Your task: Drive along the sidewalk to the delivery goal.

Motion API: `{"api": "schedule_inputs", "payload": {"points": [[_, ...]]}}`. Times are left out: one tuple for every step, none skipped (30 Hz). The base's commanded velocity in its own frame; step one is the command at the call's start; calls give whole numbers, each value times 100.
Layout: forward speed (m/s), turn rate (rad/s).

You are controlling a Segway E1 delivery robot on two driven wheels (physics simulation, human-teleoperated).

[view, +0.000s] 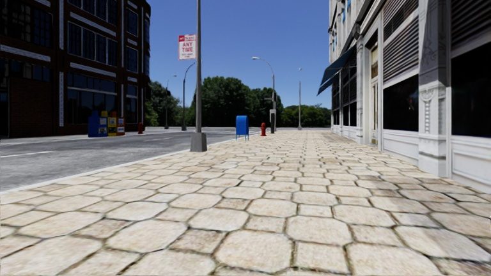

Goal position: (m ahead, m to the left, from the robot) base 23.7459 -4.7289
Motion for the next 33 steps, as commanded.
{"api": "schedule_inputs", "payload": {"points": [[163,-52],[163,-52],[163,-52],[163,-52],[163,-52],[163,-52],[163,-51],[163,-47],[163,-47],[163,-34],[163,-10],[163,0],[163,0],[163,0],[163,0],[163,0],[163,0],[163,0],[163,0],[163,0],[163,0],[163,0],[163,0],[163,0],[163,0],[163,-14],[163,-14],[164,-20],[200,-22],[200,-22],[200,-22],[200,-22],[200,-23]]}}
